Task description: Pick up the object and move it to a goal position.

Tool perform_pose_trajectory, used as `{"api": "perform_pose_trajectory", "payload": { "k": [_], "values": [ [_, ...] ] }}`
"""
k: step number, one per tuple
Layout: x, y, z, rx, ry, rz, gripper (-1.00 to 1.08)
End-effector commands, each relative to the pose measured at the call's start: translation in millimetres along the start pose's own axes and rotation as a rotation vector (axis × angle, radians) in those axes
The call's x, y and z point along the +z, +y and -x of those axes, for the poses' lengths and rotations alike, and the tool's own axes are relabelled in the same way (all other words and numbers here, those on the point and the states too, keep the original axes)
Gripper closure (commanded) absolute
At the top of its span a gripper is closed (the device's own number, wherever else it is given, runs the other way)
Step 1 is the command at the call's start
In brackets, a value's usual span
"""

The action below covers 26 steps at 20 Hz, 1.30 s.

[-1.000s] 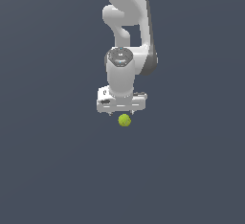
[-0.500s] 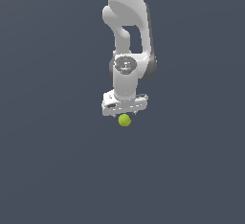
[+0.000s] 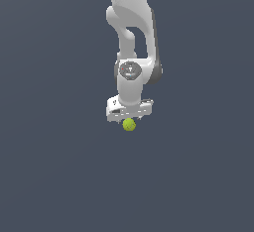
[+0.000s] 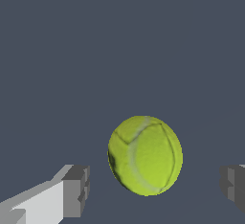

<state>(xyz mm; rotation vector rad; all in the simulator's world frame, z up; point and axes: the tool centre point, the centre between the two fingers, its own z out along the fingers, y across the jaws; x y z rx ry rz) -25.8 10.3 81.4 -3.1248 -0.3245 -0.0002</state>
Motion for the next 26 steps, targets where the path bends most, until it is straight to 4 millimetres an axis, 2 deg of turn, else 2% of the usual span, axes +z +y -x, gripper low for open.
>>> {"api": "perform_pose_trajectory", "payload": {
  "k": [1, 6, 11, 12, 26],
  "values": [
    [11, 0, 1, -0.001, -0.001, 0.000, -0.92],
    [34, 0, 1, -0.003, 0.000, 0.000, -0.92],
    [40, 0, 1, -0.004, 0.000, 0.000, -0.92],
    [40, 0, 1, -0.004, 0.000, 0.000, 1.08],
    [35, -1, 0, -0.003, 0.000, 0.000, 1.08]
  ]
}}
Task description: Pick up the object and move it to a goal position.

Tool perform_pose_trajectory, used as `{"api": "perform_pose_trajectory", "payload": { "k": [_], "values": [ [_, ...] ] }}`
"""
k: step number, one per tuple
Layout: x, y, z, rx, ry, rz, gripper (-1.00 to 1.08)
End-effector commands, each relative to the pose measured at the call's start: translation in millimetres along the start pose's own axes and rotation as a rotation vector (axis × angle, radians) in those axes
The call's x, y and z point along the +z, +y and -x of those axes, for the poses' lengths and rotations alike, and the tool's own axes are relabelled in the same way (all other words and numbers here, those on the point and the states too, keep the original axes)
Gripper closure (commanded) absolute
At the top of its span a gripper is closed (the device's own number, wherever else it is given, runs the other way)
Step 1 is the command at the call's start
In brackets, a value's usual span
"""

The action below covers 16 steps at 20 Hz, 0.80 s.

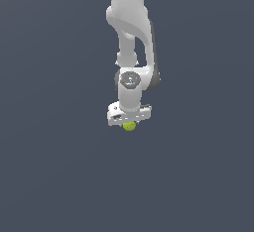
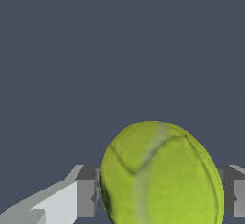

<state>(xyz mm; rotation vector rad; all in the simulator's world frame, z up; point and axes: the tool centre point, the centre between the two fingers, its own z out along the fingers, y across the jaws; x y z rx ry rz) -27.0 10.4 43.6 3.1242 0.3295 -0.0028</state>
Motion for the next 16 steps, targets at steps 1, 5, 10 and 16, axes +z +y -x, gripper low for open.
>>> {"api": "perform_pose_trajectory", "payload": {
  "k": [1, 5, 10, 16],
  "values": [
    [-6, 0, -1, 0.000, 0.002, 0.000, 1.08],
    [-23, -2, -2, 0.000, 0.002, 0.000, 1.08],
    [-58, -5, -5, 0.000, 0.002, 0.000, 1.08],
    [-118, -12, -11, -0.001, 0.002, 0.001, 1.08]
  ]
}}
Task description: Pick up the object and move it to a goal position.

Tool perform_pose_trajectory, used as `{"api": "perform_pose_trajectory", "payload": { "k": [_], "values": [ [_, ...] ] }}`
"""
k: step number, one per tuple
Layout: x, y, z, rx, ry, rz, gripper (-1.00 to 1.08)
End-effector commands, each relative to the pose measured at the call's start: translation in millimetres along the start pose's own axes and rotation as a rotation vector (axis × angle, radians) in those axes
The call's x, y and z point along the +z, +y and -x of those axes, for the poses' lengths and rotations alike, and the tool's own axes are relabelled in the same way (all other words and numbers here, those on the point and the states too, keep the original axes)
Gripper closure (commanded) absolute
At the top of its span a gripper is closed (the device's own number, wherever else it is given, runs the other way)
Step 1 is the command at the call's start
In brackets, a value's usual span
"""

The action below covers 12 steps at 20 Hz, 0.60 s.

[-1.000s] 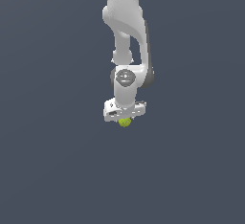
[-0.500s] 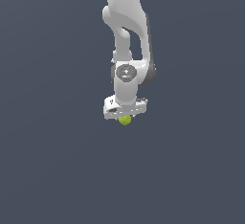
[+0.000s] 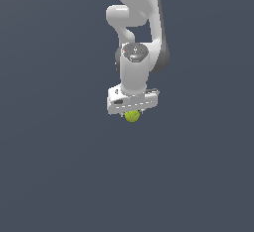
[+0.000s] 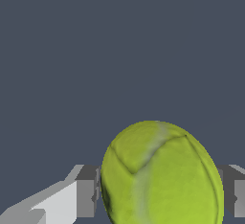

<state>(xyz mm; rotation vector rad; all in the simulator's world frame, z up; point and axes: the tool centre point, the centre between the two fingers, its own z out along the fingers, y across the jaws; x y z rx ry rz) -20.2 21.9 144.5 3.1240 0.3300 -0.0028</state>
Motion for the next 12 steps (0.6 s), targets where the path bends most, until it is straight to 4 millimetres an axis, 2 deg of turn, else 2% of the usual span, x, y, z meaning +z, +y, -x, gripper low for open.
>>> {"api": "perform_pose_trajectory", "payload": {
  "k": [1, 12],
  "values": [
    [-29, -3, -3, 0.000, 0.002, 0.000, 1.08],
    [-151, -14, -14, 0.000, 0.002, 0.000, 1.08]
  ]
}}
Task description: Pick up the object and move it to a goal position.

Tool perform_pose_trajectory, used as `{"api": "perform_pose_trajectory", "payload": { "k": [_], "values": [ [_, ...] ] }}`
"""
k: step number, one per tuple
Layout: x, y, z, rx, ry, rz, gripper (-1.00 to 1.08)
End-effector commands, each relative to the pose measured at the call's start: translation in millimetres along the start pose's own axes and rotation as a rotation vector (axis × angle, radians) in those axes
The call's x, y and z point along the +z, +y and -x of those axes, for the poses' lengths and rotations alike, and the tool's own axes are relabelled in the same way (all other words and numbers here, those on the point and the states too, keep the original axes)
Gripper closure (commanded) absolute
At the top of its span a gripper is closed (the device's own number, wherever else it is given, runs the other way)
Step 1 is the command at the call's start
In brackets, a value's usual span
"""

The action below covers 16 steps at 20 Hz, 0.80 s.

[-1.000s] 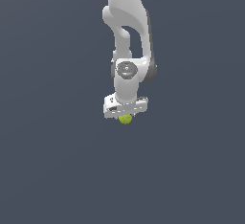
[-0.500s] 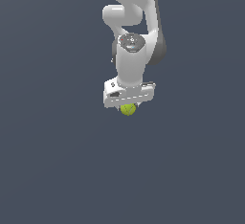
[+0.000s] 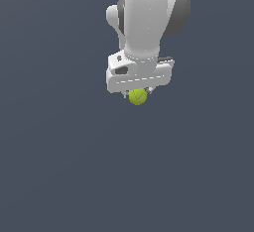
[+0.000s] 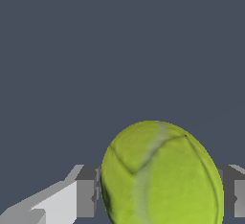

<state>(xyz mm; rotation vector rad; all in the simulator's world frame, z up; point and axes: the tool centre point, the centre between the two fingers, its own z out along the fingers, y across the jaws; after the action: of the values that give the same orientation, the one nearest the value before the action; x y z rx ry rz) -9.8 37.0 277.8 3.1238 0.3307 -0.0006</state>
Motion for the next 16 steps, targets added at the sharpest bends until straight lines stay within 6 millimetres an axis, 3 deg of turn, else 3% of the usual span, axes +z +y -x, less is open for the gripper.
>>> {"api": "perform_pose_trajectory", "payload": {
  "k": [1, 10, 16],
  "values": [
    [-28, -3, -3, 0.000, 0.001, 0.000, 1.08],
    [-118, -11, -14, 0.000, 0.001, 0.000, 1.08],
    [-165, -15, -21, 0.000, 0.001, 0.000, 1.08]
  ]
}}
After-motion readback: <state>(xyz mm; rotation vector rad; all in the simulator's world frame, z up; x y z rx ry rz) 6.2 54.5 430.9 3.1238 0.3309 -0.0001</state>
